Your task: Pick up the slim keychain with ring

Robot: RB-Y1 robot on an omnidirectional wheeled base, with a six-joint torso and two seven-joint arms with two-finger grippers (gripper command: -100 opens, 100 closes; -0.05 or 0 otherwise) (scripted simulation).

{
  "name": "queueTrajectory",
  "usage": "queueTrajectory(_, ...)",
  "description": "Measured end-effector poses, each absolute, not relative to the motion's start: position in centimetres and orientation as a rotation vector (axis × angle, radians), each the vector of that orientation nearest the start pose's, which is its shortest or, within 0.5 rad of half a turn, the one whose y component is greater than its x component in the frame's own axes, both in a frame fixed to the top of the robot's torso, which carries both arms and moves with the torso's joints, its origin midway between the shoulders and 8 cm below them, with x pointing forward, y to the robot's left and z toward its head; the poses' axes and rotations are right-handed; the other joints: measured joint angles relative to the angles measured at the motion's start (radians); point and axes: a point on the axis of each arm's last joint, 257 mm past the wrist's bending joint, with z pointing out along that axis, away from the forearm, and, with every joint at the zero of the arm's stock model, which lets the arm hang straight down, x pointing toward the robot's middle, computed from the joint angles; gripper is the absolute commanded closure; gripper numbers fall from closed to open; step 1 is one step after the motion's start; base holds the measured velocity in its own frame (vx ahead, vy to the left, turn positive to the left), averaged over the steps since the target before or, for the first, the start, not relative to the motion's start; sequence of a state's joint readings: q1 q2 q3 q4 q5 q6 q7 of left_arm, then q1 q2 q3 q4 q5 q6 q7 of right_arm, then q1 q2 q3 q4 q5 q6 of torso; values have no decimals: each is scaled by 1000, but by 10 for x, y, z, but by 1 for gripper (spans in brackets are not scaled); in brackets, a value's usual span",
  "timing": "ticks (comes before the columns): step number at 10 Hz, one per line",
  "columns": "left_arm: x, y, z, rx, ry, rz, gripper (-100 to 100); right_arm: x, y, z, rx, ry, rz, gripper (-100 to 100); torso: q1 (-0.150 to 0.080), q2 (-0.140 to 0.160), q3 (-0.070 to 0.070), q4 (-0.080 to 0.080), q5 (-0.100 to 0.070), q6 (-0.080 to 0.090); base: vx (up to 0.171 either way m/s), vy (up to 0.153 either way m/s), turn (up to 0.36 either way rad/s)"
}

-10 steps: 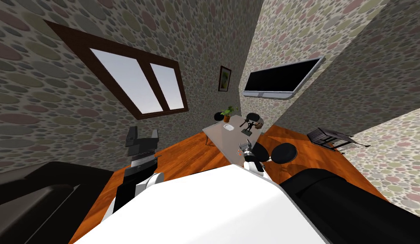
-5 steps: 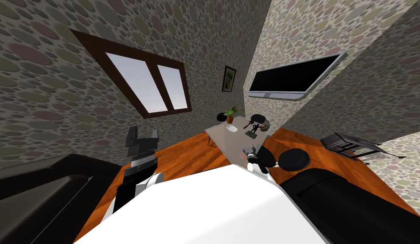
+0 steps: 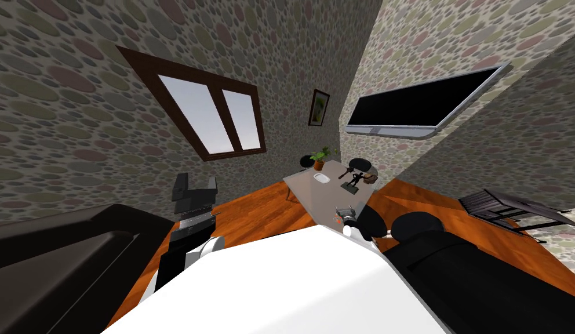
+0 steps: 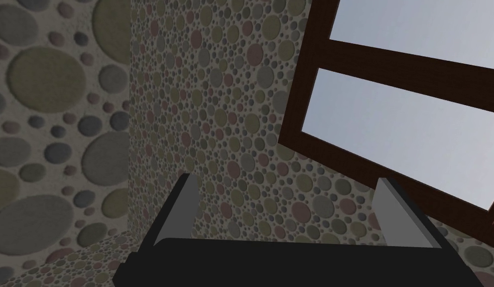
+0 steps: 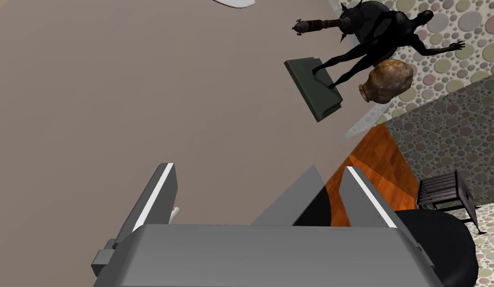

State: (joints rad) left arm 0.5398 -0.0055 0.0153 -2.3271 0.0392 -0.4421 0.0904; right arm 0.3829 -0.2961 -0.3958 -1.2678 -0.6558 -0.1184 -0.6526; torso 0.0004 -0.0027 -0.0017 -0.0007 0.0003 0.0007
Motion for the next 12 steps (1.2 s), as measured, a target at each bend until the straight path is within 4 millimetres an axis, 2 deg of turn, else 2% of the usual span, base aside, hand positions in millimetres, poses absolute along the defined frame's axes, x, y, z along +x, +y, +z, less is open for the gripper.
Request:
queueTrajectory(5, 339, 294, 22, -756, 586, -1371, 0, 223, -630, -455, 2241, -142, 1002, -100, 0, 0, 0, 0, 0, 0, 43, 2, 88)
queueTrajectory(6, 339, 294, 22, -756, 586, -1371, 0, 206, -639, -467, 2269, -211, 971, -100, 0, 0, 0, 0, 0, 0, 46, -7, 57)
queueTrajectory(7, 339, 294, 22, -756, 586, -1371, 0, 199, -640, -471, 2287, -263, 959, -100, 0, 0, 0, 0, 0, 0, 51, -10, 99)
queueTrajectory(10, 339, 294, 22, -756, 586, -1371, 0, 167, -647, -500, 2362, -434, 883, -100, 0, 0, 0, 0, 0, 0, 44, -8, 66)
queueTrajectory(12, 339, 294, 22, -756, 586, -1371, 0, 149, -651, -510, 2396, -533, 851, -100, -1, 0, 0, 0, 0, 0, 43, -14, 61)
